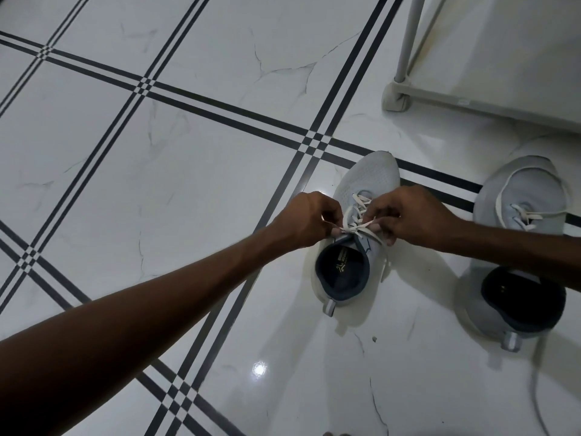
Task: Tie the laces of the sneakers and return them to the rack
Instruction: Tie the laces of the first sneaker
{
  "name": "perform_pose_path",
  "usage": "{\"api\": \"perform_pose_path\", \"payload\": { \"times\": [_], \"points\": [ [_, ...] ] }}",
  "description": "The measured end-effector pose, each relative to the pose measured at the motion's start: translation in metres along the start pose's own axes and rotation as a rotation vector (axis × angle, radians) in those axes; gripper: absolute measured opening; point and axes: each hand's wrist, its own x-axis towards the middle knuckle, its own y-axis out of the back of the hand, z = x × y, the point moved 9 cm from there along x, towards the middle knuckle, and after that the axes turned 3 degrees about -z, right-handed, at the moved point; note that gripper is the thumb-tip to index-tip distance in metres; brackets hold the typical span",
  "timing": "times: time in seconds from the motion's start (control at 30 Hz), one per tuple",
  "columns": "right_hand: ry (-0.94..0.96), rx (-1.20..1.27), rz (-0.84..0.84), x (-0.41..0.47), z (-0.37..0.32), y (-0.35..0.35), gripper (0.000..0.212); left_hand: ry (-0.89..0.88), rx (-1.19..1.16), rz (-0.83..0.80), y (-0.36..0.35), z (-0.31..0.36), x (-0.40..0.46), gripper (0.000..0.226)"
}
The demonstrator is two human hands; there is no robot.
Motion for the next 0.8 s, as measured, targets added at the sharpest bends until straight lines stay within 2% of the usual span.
{"api": "perform_pose_path", "payload": {
  "times": [0.1, 0.3, 0.5, 0.63, 0.73, 0.8],
  "points": [
    [-0.063, 0.074, -0.009, 0.002, 0.012, -0.003, 0.016, -0.009, -0.053, -0.012, -0.001, 0.0, 0.0, 0.006],
    [-0.094, 0.018, -0.058, 0.012, 0.017, -0.011, 0.027, 0.026, -0.112, -0.03, -0.006, -0.014, -0.003, 0.006],
    [-0.145, -0.025, -0.075, 0.01, 0.023, -0.012, 0.027, 0.102, -0.182, -0.083, -0.015, -0.023, -0.009, 0.006],
    [-0.112, -0.072, -0.043, 0.014, 0.015, -0.006, 0.018, 0.146, -0.252, -0.066, -0.011, -0.029, -0.01, 0.009],
    [-0.101, -0.061, -0.045, 0.013, 0.011, 0.0, 0.012, 0.143, -0.16, -0.125, -0.003, -0.026, -0.003, 0.01],
    [-0.076, -0.026, -0.048, 0.005, 0.007, 0.011, 0.017, 0.135, 0.018, -0.155, 0.01, -0.021, 0.005, 0.023]
  ]
}}
